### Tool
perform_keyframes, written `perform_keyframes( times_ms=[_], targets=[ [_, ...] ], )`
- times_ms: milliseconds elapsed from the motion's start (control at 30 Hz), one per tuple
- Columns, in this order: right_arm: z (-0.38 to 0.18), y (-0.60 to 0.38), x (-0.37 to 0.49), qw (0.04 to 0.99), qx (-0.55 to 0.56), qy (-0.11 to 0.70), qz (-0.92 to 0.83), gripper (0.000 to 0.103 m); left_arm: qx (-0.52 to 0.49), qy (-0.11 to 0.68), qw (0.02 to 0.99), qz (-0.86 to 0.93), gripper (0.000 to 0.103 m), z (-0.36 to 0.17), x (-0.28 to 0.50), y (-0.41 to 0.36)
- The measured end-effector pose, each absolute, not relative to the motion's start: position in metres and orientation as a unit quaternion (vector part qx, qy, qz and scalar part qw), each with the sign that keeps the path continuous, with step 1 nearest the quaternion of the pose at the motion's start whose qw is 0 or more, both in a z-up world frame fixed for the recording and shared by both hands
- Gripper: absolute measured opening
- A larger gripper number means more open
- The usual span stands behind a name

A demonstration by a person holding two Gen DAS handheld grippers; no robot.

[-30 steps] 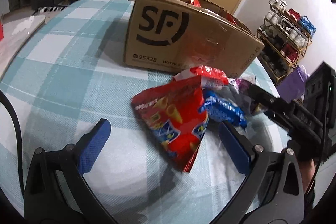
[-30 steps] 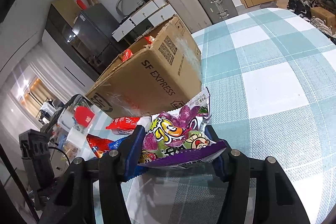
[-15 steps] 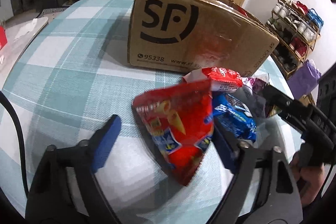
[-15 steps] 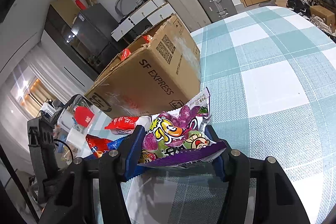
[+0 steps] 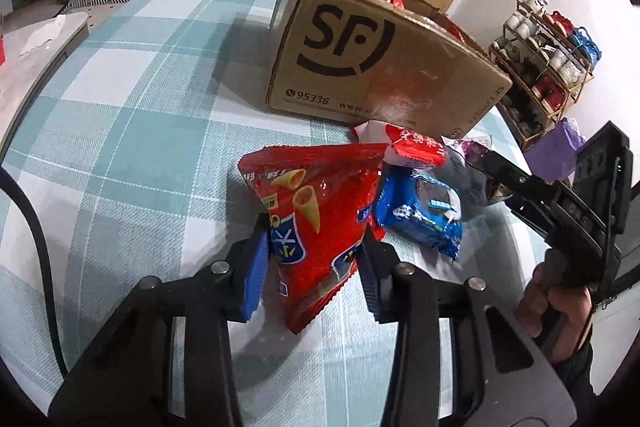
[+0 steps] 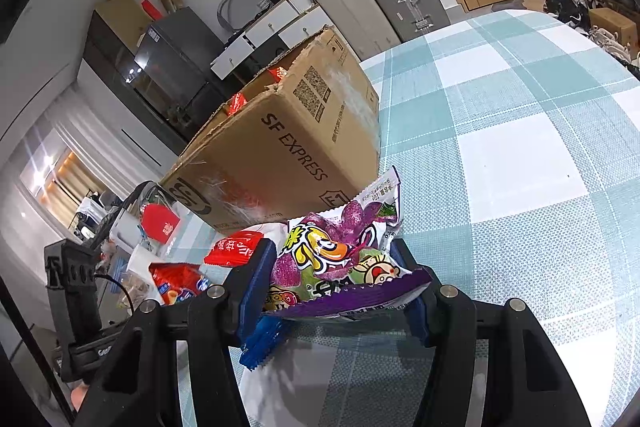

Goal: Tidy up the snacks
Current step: 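Lift both held bags and carry them toward the cardboard box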

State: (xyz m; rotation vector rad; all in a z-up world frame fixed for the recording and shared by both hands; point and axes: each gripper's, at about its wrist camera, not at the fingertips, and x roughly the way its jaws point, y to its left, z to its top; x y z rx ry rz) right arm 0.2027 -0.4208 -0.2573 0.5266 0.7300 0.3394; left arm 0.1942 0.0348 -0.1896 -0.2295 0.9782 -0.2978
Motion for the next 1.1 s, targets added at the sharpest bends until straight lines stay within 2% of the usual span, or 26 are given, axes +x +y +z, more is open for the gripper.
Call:
perform_keyframes(
  times_ms=[333,567,1100],
  targets=[
    [-0.259,-0.414,0.203,0.883,0.246,0.364,0.164,0.059,-0.107,0.435,0.885,-0.129,0.035,-0.159,0.159,0.060],
    [-0.254,-0.422,0.173,0.878,0.276,0.357,0.162,0.059,-0.083,0.403,0.904,-0.121,0.035,-0.130,0.132,0.069],
    [-0.151,-0.396,0.084,0.915,0.207,0.280,0.205,0.059,-0.081,0.325,0.931,-0.147,0.035,-0.049,0.086,0.061]
  ],
)
